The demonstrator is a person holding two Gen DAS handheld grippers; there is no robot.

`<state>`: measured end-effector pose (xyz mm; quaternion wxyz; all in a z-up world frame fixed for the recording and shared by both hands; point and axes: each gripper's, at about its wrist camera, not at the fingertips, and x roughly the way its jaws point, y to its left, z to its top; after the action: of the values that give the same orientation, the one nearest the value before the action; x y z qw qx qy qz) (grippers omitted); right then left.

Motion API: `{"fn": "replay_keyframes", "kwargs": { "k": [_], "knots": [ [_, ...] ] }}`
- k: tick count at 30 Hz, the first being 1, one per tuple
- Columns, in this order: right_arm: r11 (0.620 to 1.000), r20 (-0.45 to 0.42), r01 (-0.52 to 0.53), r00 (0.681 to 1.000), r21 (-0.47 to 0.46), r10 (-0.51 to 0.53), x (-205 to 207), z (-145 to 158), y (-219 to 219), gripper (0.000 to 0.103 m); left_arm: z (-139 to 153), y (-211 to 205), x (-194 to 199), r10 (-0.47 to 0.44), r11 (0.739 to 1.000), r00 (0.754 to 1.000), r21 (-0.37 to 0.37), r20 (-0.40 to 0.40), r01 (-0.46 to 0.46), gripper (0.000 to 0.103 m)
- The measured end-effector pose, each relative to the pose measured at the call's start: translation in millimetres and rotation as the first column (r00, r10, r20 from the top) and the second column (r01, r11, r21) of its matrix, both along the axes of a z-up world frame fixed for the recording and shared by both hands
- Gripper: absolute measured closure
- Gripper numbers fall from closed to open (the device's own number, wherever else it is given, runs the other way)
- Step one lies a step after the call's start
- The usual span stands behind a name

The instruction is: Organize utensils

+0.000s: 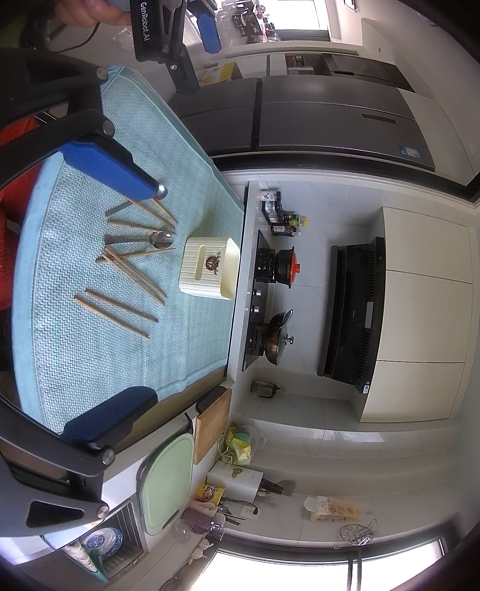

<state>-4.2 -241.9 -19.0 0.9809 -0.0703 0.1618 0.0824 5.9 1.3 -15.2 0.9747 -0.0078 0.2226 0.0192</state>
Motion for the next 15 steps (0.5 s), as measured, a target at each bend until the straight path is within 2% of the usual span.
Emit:
{"fn": "replay_keyframes", "kwargs": {
  "k": [15],
  "knots": [
    [1.000,-0.008,-0.001,1.000,0.003,0.001,2.0,-2.8,-1.3,0.000,-5.4,0.3,-0.2,0.002,1.000,1.000,0.013,-0.012,-0.002,0.000]
  ]
}}
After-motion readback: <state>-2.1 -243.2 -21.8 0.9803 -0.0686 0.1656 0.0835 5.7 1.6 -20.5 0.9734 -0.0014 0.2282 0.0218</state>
